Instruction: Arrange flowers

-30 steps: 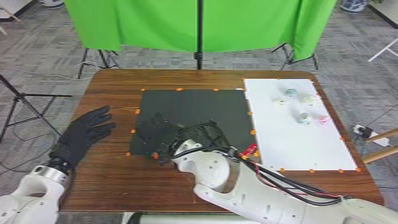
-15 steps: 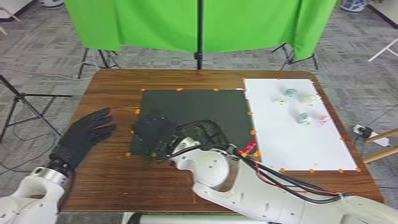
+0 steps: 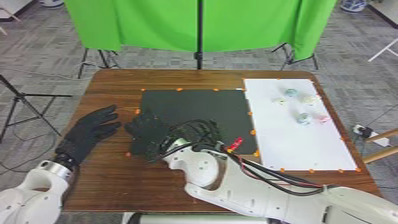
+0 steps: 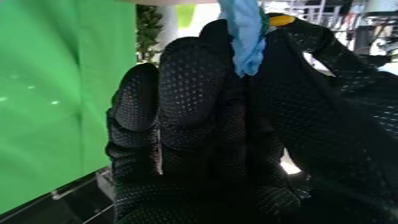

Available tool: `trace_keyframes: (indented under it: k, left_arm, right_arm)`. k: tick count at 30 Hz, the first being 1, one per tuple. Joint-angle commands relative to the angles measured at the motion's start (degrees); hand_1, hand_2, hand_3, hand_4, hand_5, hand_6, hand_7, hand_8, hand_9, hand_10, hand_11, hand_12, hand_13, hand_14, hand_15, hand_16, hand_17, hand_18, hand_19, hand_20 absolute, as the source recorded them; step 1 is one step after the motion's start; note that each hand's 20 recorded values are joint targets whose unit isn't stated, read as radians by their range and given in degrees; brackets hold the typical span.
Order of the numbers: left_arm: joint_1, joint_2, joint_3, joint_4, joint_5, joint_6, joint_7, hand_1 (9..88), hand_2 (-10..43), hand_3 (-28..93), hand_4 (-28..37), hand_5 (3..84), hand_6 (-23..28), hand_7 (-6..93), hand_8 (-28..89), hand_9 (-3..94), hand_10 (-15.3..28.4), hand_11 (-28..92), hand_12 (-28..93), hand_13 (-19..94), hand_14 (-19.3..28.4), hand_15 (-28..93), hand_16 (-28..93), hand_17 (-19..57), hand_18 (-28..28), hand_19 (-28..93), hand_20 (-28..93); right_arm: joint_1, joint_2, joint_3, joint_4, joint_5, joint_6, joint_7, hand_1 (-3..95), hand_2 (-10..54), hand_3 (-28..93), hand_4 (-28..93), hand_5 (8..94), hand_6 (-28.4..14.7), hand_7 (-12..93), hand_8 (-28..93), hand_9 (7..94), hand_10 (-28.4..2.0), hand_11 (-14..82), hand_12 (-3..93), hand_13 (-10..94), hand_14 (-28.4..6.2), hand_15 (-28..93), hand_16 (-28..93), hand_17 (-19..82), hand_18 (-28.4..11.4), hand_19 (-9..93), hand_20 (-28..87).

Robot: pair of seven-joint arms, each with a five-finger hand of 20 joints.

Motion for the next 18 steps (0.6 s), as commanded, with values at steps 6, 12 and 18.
trace_keyframes:
  k: [6,12,18]
  left_arm:
    - [0.10,-0.05,0.16,0.49,0.33,-0.85,-0.96,25.9,0.9,71,-28.3,30.0,4.2,19.8,-11,26.1,11.6,21,15,21,15.0,38,-4,-8.9,22.2,53,-1]
    - [1.08,-0.37,-0.51,0.08,0.39,-0.88,-0.75,25.9,1.0,71,-28.3,29.9,4.1,19.9,-11,26.1,11.6,21,15,21,15.1,38,-4,-8.9,22.2,53,-1]
    - [2.91,-1.18,-1.58,-0.57,0.41,-0.60,-0.02,26.0,1.0,71,-28.3,29.9,4.1,19.9,-11,26.1,11.6,21,15,21,15.1,38,-4,-8.9,22.2,53,-1]
  right_arm:
    - [0.99,-0.43,0.62,0.32,-3.80,-3.66,1.88,47.4,-9.5,79,-28,55.7,0.2,53,-16,73.7,-3.1,18.3,42.1,71,1.8,50,42,29,-15.4,76,42]
    - [0.91,0.01,1.11,-0.55,-4.25,-7.82,2.46,45.2,-9.5,81,-28,50.6,0.6,49,-15,66.0,-4.4,21.2,41.4,65,1.3,55,39,26,-16.0,77,43]
    - [-0.54,1.32,3.71,-4.60,-1.03,-9.79,1.78,41.8,-9.5,84,-28,50.2,0.8,47,-18,61.5,-5.6,30.1,33.6,63,-0.3,59,36,25,-16.5,77,43]
